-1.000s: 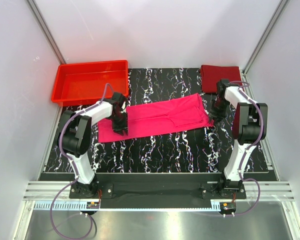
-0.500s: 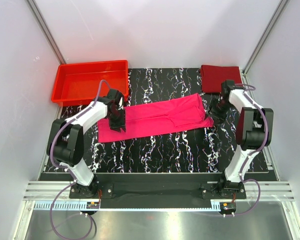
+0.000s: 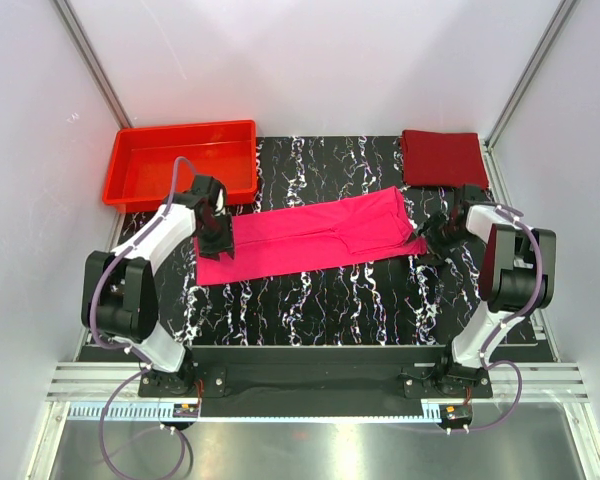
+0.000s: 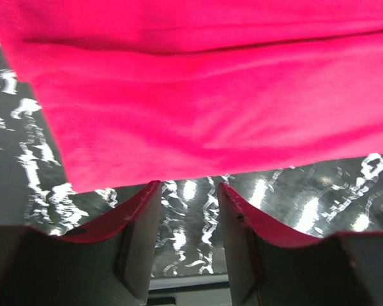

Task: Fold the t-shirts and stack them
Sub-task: Fold the tshirt

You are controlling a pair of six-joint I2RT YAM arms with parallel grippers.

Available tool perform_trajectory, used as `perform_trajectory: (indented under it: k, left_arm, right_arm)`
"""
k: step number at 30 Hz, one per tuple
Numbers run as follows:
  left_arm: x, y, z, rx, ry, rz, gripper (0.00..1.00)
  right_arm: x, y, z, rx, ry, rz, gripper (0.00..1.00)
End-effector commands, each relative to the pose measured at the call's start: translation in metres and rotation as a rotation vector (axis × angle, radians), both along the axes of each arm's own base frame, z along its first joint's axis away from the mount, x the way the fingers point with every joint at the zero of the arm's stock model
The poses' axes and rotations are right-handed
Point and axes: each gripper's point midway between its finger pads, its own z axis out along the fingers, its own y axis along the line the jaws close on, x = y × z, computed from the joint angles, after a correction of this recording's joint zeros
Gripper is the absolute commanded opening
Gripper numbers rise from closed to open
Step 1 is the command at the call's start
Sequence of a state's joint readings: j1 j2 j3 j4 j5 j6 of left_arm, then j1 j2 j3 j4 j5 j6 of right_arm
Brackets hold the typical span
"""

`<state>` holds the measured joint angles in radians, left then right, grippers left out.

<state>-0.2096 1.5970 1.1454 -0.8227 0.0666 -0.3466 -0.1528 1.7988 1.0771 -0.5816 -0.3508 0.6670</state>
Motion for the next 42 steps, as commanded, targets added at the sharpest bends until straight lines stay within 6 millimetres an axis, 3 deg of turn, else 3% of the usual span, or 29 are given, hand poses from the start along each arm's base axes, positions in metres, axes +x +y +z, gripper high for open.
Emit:
perform_trajectory:
  k: [1, 6, 7, 8, 11, 12, 13, 14, 16, 19, 26, 30, 35, 36, 41, 42]
  left_arm:
    - [0.003, 0.005, -0.003, 0.026, -0.006, -0.037, 0.46]
    - [0.013, 0.009, -0.013, 0.059, -0.005, -0.009, 0.46]
    - [0.014, 0.01, -0.013, 0.064, -0.008, -0.01, 0.46]
    - [0.015, 0.012, -0.013, 0.071, -0.011, -0.008, 0.46]
    - [0.02, 0.019, -0.02, 0.094, 0.001, 0.0, 0.47]
    - [0.02, 0.02, -0.026, 0.095, 0.02, -0.003, 0.48]
    - [0.019, 0.021, -0.03, 0.097, 0.033, -0.002, 0.49]
    - [0.017, 0.022, -0.038, 0.102, 0.068, -0.003, 0.5]
    - [0.013, 0.025, -0.044, 0.115, 0.103, 0.007, 0.5]
    - [0.006, 0.027, -0.052, 0.127, 0.141, 0.042, 0.51]
    - [-0.024, 0.016, -0.069, 0.067, 0.281, 0.113, 0.52]
    - [-0.042, 0.014, -0.077, 0.055, 0.345, 0.114, 0.53]
    - [-0.067, 0.006, -0.078, -0.008, 0.383, 0.127, 0.53]
    - [-0.079, 0.006, -0.081, -0.015, 0.407, 0.13, 0.53]
    - [-0.113, -0.014, -0.074, -0.097, 0.444, 0.098, 0.53]
    - [-0.118, -0.02, -0.073, -0.108, 0.45, 0.086, 0.53]
  right_arm:
    - [0.019, -0.002, 0.018, -0.004, -0.077, -0.004, 0.67]
    - [0.015, -0.016, 0.045, -0.105, -0.095, 0.027, 0.72]
    - [0.014, -0.015, 0.048, -0.112, -0.096, 0.026, 0.83]
    - [0.016, -0.016, 0.053, -0.132, -0.105, 0.022, 0.84]
    - [0.02, -0.001, 0.059, -0.152, -0.11, 0.044, 0.85]
    - [0.022, 0.013, 0.06, -0.152, -0.111, 0.064, 0.86]
    - [0.029, 0.021, 0.064, -0.156, -0.12, 0.076, 1.0]
    - [0.03, 0.021, 0.064, -0.173, -0.103, 0.061, 1.0]
    - [0.033, 0.053, 0.065, -0.192, -0.099, 0.129, 1.0]
    - [0.057, 0.07, 0.06, -0.282, -0.05, 0.098, 1.0]
    - [0.077, 0.113, 0.03, -0.376, 0.12, 0.09, 1.0]
    - [0.086, 0.119, 0.014, -0.401, 0.104, 0.048, 1.0]
    - [0.094, 0.124, -0.007, -0.453, 0.112, 0.113, 1.0]
    - [0.097, 0.13, -0.014, -0.462, 0.111, 0.136, 1.0]
    - [0.113, 0.147, -0.031, -0.498, 0.076, 0.258, 1.0]
    - [0.124, 0.152, -0.035, -0.497, 0.06, 0.27, 1.0]
